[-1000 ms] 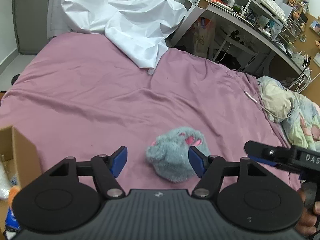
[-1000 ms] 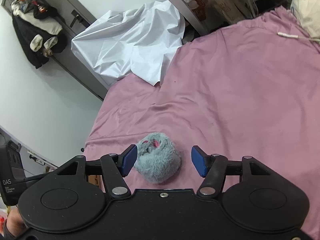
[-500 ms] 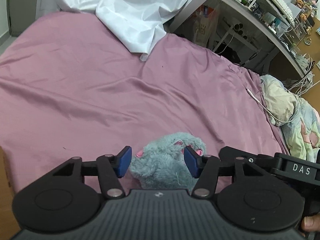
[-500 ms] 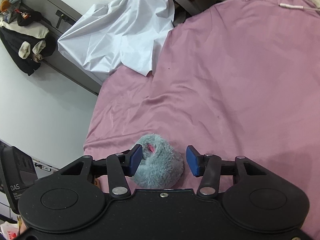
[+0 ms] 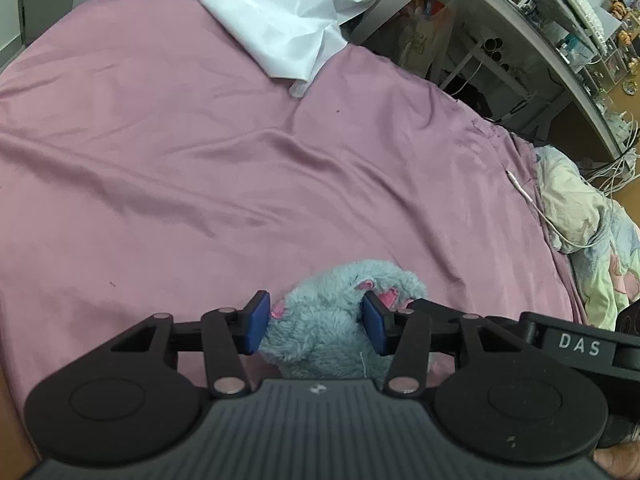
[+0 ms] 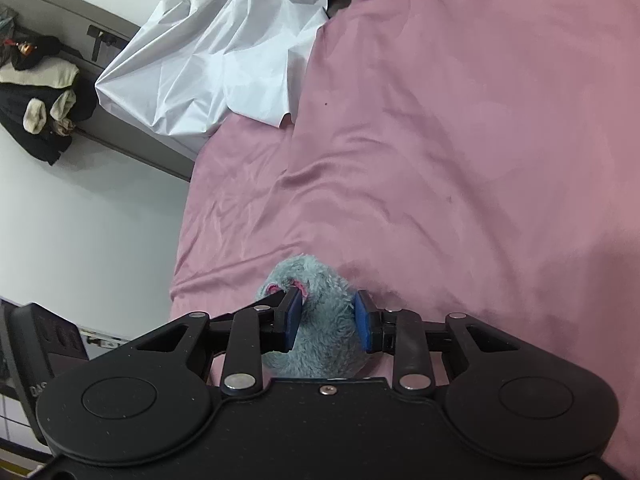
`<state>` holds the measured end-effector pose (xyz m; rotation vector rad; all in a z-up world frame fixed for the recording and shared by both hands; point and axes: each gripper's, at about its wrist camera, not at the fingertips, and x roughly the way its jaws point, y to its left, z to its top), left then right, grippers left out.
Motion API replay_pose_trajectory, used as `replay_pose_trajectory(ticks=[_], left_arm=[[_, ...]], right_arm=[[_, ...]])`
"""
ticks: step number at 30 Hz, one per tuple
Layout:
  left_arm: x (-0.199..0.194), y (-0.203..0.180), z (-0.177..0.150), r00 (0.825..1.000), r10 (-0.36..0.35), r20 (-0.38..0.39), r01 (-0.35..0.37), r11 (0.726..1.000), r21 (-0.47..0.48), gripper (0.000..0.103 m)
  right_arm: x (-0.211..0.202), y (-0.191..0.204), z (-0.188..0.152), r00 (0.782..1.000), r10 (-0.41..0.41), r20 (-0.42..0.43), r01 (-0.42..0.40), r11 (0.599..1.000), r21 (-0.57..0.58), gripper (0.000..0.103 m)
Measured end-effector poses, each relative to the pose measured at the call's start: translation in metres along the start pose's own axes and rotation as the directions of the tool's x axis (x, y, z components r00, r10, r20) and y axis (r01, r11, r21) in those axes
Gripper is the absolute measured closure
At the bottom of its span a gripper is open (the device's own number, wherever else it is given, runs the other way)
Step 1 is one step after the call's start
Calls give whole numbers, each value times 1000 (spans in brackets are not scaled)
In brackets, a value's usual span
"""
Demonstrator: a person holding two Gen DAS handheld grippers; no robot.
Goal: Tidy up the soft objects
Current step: 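Close the right gripper on the grey plush and lift it, then carry the grey plush with the right gripper over the box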
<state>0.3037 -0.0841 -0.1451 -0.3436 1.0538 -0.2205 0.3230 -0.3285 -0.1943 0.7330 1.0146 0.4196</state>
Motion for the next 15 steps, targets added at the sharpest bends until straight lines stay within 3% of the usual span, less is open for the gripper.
replay_pose_trajectory(ticks=[5,10,15], left_arm=[[4,4,-2,1000,-19,-24,19,1000,-18,54],[-5,3,-5,999,-39,-8,38,998,-40,61],[-19,5,-8,998,-66,1,66,996,-62,63]], right_arm=[[8,-1,-1,1000,-7,-8,7,1000,20,70],[0,5,-3,1000,-7,17,7,1000,-8,82],[-13,14,-5,999,10,34,-9,999,-35,84]])
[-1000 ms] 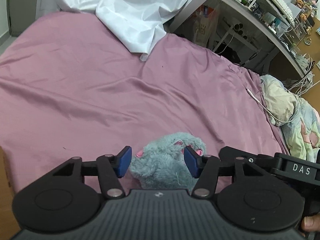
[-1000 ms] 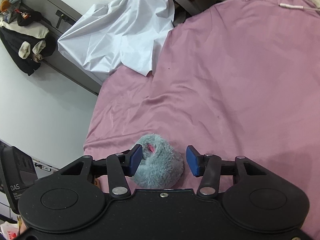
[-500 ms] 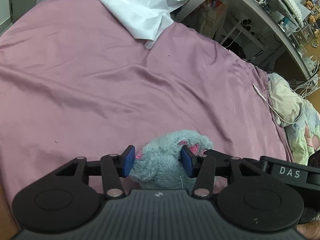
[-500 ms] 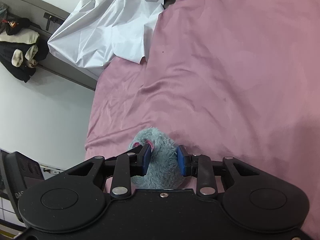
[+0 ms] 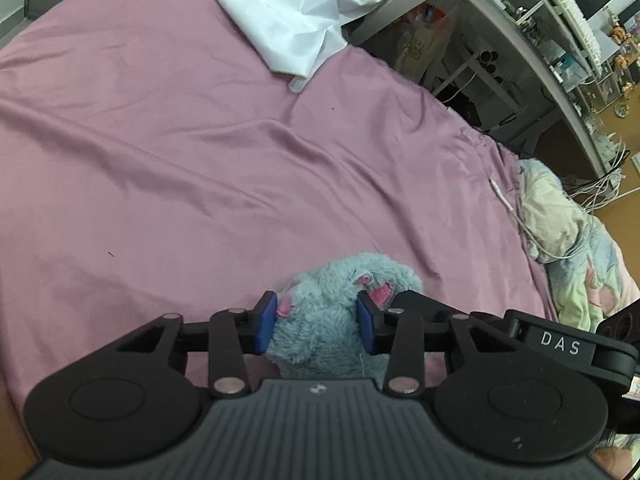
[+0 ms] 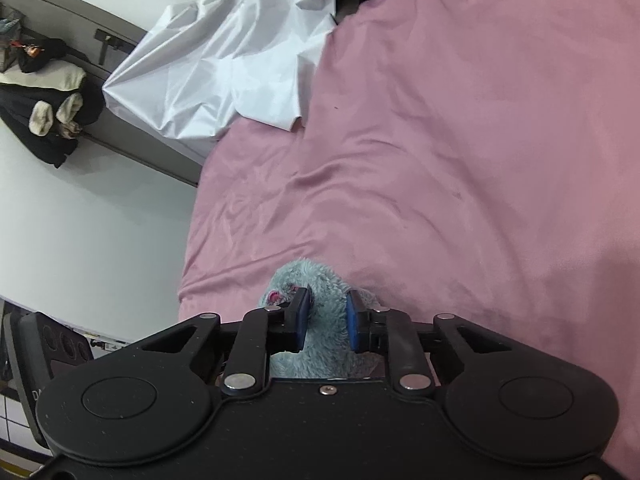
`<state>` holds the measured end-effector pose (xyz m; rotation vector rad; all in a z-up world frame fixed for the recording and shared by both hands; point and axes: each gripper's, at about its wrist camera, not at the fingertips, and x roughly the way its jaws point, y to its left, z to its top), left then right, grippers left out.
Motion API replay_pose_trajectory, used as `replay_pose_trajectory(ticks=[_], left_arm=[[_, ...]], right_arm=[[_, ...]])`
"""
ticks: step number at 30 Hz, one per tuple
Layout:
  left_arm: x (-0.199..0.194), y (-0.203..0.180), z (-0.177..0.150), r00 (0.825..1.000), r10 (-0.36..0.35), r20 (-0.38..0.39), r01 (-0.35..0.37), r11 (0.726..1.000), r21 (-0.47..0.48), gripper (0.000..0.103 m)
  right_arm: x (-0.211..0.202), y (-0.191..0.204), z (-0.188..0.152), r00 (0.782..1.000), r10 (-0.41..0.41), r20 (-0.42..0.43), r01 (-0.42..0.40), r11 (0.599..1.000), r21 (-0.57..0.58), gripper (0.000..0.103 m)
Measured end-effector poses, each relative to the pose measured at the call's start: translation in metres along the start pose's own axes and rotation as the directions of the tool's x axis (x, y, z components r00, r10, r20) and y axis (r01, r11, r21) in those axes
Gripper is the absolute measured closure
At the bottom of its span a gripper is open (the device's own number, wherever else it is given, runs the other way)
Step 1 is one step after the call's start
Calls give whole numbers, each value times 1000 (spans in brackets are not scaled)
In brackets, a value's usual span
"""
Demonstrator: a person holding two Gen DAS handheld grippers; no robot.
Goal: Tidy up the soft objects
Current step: 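Carry the grey plush with the right gripper over the box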
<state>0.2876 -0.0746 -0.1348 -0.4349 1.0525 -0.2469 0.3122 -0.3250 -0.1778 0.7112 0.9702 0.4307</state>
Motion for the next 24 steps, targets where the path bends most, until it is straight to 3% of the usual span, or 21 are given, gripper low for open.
replay_pose_trajectory(ticks=[8,24], left_arm=[[-40,-12,0,998,-6,65,4,1000,31,63],[-124,-14,-20,980,-19,198,12,999,37,62]], right_arm=[[-22,33,-2,999,23,44,-18,993,-115,84],[-58,90,-25,986,149,69,-121,944,-308,83]])
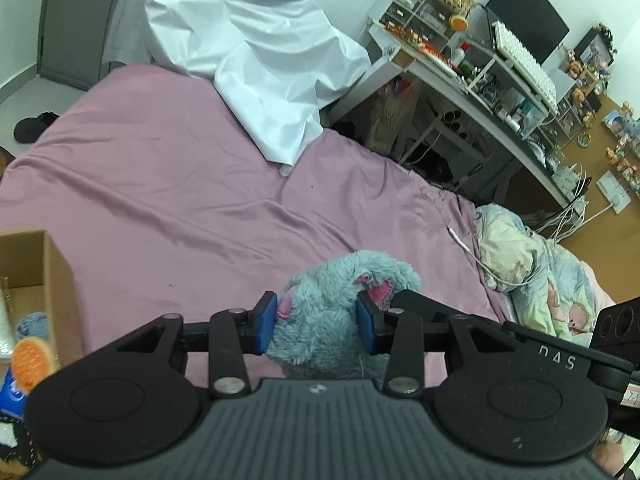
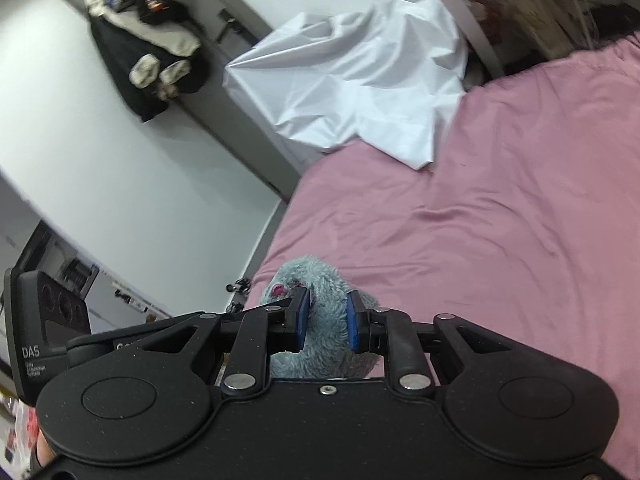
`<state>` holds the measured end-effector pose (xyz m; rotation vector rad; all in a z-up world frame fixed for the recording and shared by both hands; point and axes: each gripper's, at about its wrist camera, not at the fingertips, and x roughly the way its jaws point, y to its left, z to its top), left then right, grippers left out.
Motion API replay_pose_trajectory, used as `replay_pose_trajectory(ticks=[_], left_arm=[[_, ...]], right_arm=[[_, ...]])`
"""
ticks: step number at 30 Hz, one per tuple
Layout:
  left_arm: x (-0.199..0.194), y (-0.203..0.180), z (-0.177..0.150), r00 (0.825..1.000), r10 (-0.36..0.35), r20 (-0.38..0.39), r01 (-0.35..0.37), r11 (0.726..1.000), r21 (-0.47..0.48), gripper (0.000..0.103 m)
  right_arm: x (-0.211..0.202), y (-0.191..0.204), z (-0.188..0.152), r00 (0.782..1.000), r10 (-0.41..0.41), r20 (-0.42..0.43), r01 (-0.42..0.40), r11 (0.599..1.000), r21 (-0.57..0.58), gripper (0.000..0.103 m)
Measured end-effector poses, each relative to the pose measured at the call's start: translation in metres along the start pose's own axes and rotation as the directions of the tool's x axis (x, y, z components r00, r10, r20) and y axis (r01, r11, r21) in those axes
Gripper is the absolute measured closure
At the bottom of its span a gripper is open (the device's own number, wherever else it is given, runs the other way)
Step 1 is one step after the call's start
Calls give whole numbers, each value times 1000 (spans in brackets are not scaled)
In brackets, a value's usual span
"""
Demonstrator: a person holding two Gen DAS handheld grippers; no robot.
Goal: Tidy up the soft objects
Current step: 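Carry the grey plush with the right gripper over the box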
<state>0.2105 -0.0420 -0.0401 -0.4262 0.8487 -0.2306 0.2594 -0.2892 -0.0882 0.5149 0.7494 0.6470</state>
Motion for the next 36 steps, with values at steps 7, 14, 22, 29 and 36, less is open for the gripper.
replay_pose_trajectory(ticks=[7,14,22,29,36], left_arm=[[-38,8,-7,999,-1,49,2,1000,-7,62],[-73,28,-16,996,11,88,-8,999,-34,62],[-106,55,-30,992,36,120,-28,997,-66,62],[-123,83,-37,989,49,137,-34,993,-110,62],[-132,112,-46,986,73,150,-51,987,-150,63]], right_arm=[[-8,30,-10,999,43,18,-42,996,-74,83],[-4,60,-24,996,91,9,-90,988,-128,83],[5,89,-41,992,126,-24,-128,977,-173,83],[21,112,-54,988,141,-64,-151,965,-214,83],[43,128,-65,983,141,-114,-165,956,-241,83]])
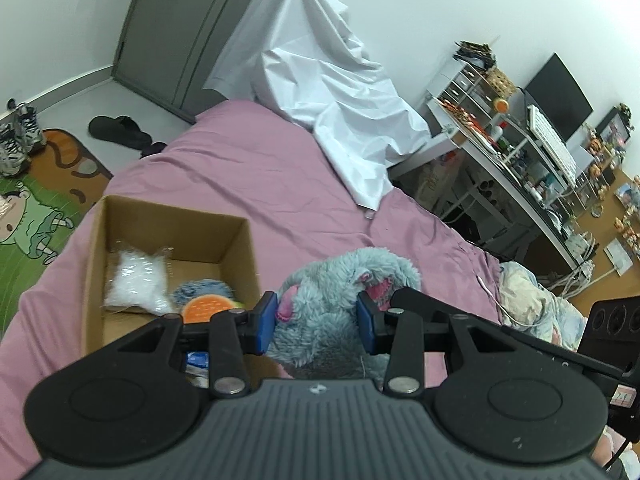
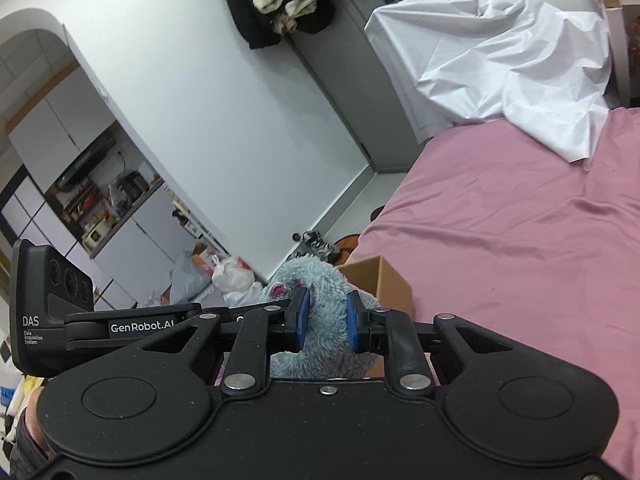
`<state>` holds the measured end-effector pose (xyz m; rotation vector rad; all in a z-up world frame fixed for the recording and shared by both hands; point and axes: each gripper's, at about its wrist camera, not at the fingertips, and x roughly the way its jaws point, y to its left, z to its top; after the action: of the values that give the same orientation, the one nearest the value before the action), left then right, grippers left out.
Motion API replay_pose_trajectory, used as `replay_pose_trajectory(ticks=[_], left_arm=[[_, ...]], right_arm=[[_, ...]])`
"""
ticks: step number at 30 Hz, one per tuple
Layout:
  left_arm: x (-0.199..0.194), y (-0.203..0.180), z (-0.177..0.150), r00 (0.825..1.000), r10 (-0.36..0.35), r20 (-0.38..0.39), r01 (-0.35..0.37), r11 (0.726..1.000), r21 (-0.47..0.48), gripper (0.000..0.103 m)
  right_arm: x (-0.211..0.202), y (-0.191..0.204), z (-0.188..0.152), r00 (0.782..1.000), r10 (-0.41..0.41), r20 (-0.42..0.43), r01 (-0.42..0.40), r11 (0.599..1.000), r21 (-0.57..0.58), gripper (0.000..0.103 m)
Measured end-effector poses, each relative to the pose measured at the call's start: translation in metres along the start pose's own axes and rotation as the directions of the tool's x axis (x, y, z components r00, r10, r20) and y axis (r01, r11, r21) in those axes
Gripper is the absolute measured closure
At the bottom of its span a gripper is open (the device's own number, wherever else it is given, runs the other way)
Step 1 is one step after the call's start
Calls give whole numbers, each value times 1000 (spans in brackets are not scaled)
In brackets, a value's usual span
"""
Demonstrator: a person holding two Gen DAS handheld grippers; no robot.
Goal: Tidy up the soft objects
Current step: 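Carry the grey plush with the right gripper over the box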
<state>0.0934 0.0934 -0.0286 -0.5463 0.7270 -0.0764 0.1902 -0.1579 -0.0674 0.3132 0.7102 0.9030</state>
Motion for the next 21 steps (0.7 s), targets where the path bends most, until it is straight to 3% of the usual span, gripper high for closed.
replay_pose_trajectory(ticks=[10,21], left_arm=[[-9,54,-5,999,32,37,-29,996,-84,65],[-5,96,-4,997,74,19,-71,988,-140,66]], right_arm=[[45,30,-5,996,7,-89,-14,997,-73,83],[79,36,-13,989,6,-146,-17,997,-76,80]])
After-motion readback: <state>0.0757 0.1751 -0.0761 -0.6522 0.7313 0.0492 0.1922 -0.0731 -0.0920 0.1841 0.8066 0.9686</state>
